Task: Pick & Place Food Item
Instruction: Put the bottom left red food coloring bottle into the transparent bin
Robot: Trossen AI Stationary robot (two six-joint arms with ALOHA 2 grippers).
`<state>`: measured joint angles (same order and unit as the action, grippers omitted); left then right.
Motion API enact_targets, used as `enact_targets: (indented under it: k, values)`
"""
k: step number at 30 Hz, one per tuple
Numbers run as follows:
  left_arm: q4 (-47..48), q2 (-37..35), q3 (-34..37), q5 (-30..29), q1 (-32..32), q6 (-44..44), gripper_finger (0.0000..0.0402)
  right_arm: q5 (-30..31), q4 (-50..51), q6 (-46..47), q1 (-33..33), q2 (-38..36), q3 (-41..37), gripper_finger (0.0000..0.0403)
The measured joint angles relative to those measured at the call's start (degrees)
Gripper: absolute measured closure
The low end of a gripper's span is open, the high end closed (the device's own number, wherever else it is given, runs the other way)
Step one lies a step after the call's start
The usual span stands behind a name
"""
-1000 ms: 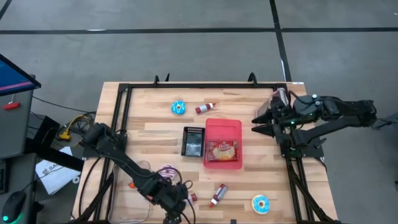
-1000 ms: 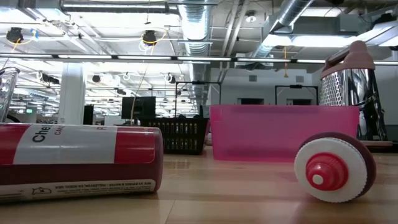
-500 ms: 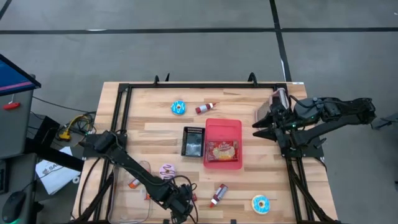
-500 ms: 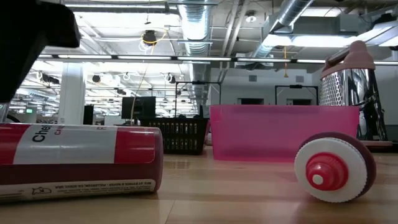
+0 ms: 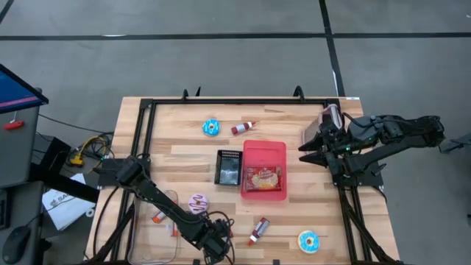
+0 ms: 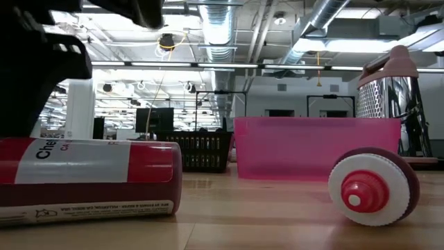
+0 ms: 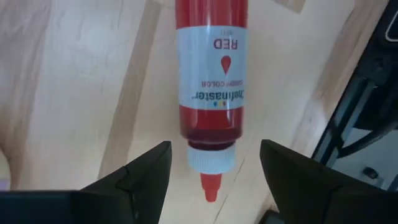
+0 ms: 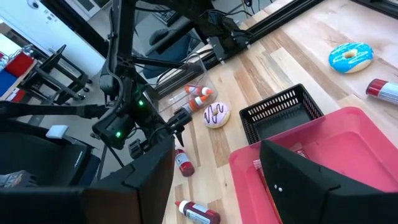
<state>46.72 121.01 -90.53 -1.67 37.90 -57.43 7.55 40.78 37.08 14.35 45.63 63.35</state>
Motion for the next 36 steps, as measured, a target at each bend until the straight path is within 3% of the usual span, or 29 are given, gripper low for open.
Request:
enact_targets:
  k: [11, 17, 22, 29, 36]
  values:
    - [-6.5, -0.2, 5.5, 1.2, -0.1, 0.0, 0.0207, 0.0, -0.1, 1.1, 0.6, 0.0, 0.0, 0.0175]
    - [-6.2, -0.9, 5.7, 3.2, -0.2, 0.2, 0.0288, 1.9, -0.1, 1.9, 2.8, 0.1, 0.0, 0.0175]
    - [-4.6, -7.1, 5.7, 2.5, -0.6, -0.6, 0.0295, 5.8, -1.0, 1.9, 5.1, 0.1, 0.0, 0.0175]
    - [9.1, -21.4, 5.6, -2.4, -0.4, -11.6, 0.0295, 7.7, -2.8, 2.0, 7.4, 0.1, 0.0, 0.0175]
    - [28.3, -31.8, 5.6, 1.5, 8.3, -28.9, 0.0278, 10.3, -3.1, 2.0, 9.3, 0.1, 0.0, 0.0175]
